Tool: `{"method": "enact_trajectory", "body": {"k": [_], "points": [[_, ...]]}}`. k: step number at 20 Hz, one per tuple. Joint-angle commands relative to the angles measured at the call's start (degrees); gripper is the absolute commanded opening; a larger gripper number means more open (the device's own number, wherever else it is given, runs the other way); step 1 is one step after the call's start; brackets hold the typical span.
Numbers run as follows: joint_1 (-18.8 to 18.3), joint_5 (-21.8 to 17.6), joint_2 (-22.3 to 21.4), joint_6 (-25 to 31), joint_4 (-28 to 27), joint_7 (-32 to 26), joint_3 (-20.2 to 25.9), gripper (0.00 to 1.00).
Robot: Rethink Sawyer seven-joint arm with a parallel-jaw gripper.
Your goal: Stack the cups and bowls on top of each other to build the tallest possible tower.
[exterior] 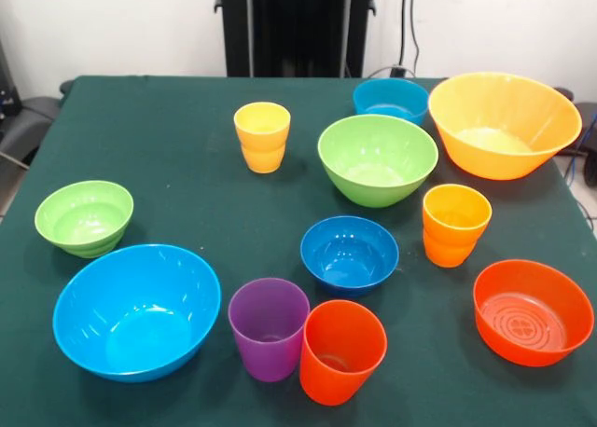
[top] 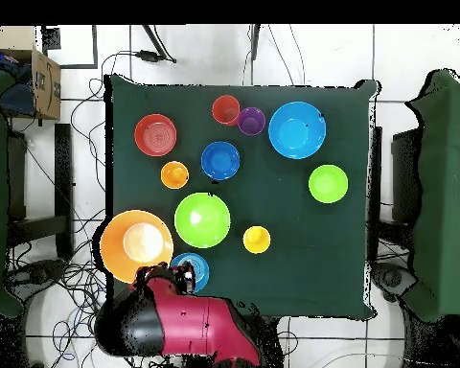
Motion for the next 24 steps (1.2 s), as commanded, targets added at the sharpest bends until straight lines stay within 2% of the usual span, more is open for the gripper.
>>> {"method": "enact_trajectory", "body": {"k": [1, 6, 9, 16, 19, 24], "points": [[-1.11, -2.92, 5.49, -4.46, 5.61, 7.46, 2.32, 1.00], [-1.73, -3.11, 6.33, -6.89, 6.90, 7.34, 2.56, 1.00], [-0.80, -3.98, 8.18, -7.62, 6.32, 7.60, 0.91, 1.00], [-3.80, -5.79, 13.49, -13.82, 6.88, 7.27, 1.27, 1.00], [-5.05, -7.11, 17.68, -17.01, 6.05, 7.33, 0.98, 1.00], [-6.91, -8.25, 18.29, -16.87, 5.56, 6.53, 1.52, 1.00]]}}
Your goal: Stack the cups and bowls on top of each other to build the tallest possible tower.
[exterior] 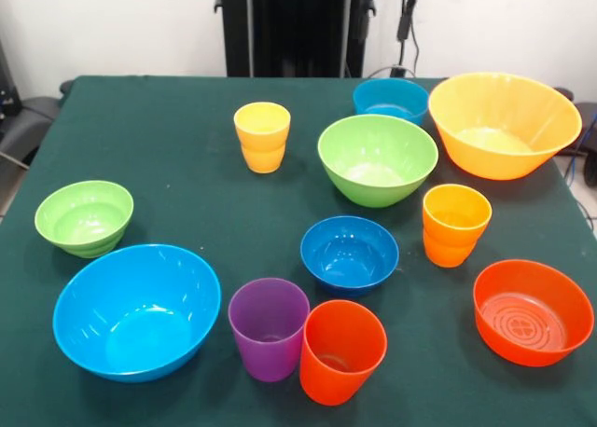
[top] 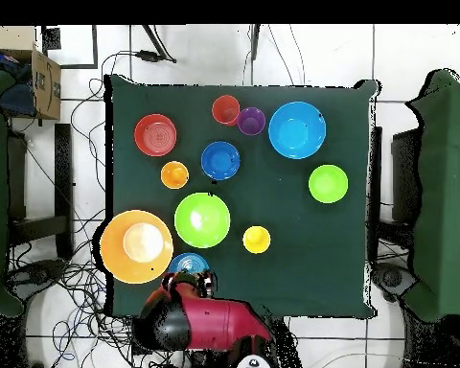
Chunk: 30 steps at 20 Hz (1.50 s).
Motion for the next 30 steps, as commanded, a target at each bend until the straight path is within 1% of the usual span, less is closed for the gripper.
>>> {"method": "enact_trajectory", "body": {"k": [1, 2, 4, 5, 6, 8, 11, 13, 16, 20, 22, 23, 25, 27, 30], "points": [[-3.09, -4.85, 5.74, -2.41, 2.23, 5.98, 1.93, 1.00], [-3.83, -5.20, 5.31, -1.92, 2.31, 5.63, 2.21, 1.00], [-6.95, -6.59, 3.10, -0.11, 3.69, 4.22, 3.12, 1.00], [-8.99, -7.61, 0.96, 1.50, 4.60, 2.88, 3.57, 1.00], [-9.93, -8.30, -0.11, 2.09, 4.79, 2.20, 3.67, 1.00], [-10.00, -9.57, -1.18, 3.12, 3.42, 1.45, 1.92, 1.00], [-9.85, -11.11, 1.19, 2.40, 0.42, 1.83, 0.27, 1.00], [-9.94, -12.06, 2.96, 1.47, -0.96, 2.21, 0.60, 1.00], [-9.88, -11.93, 5.18, 2.37, -2.62, 2.83, 1.29, 1.00], [-8.92, -12.78, 6.32, 1.41, -4.84, 2.90, 1.09, 1.00], [-9.34, -13.05, 6.24, 2.24, -5.31, 2.36, 2.08, 1.00], [-11.14, -12.91, 6.42, 3.07, -4.82, 1.79, 4.56, 1.00], [-11.46, -12.06, 6.78, 4.80, -5.26, 1.93, 5.62, 1.00], [-10.12, -12.07, 7.19, 4.91, -6.67, 2.19, 4.48, 1.00], [-9.32, -12.08, 8.38, 5.09, -8.41, 2.16, 3.98, 1.00]]}}
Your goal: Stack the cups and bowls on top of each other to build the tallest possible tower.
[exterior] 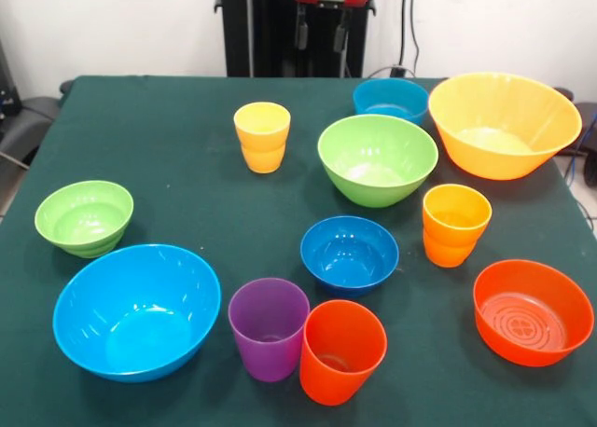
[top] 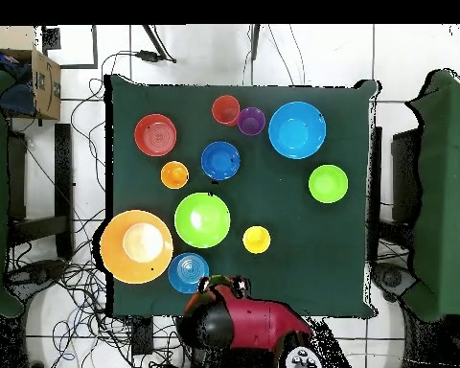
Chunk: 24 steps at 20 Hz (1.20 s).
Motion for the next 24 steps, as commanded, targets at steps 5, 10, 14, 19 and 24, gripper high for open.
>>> {"method": "enact_trajectory", "body": {"k": [5, 10, 14, 19, 24], "points": [[1.31, -2.25, 4.96, 6.48, -9.28, 1.71, 4.12, 1.00], [0.77, -2.37, 4.92, 6.50, -9.78, 1.60, 4.70, 1.00], [0.36, -2.43, 4.84, 7.38, -10.30, 1.15, 5.26, 1.00], [0.86, -2.93, 4.54, 6.61, -9.26, 1.80, 4.36, 1.00], [1.56, -3.55, 5.32, 4.82, -9.60, 2.48, 3.17, 1.00]]}}
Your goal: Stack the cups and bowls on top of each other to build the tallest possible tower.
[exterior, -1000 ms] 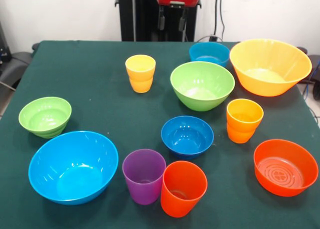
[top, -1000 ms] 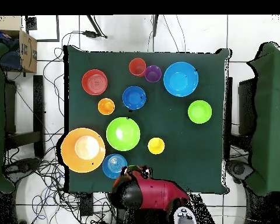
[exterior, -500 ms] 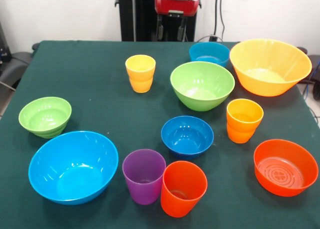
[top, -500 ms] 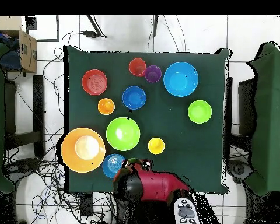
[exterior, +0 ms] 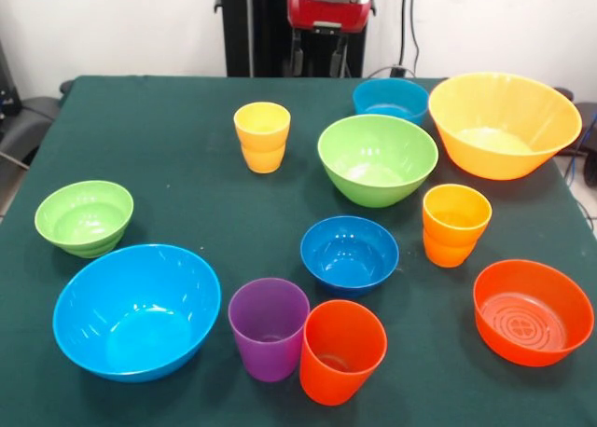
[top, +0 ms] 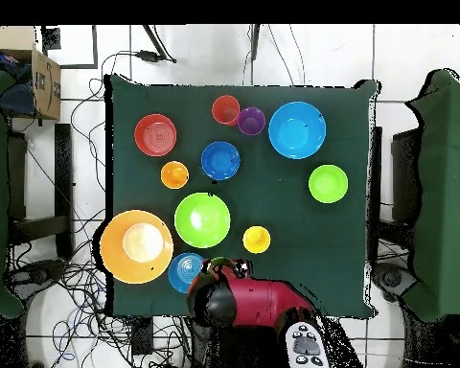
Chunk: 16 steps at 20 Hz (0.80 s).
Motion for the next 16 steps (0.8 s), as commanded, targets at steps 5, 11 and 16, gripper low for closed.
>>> {"method": "enact_trajectory", "body": {"k": [5, 11, 16], "points": [[1.23, -3.54, -0.15, 8.33, -6.30, 0.11, 3.72, 1.00], [-1.81, -5.31, -0.74, 11.99, -8.83, -4.58, 8.41, 1.00], [-2.49, -6.05, -1.13, 14.60, -10.59, -4.87, 9.96, 1.00]]}}
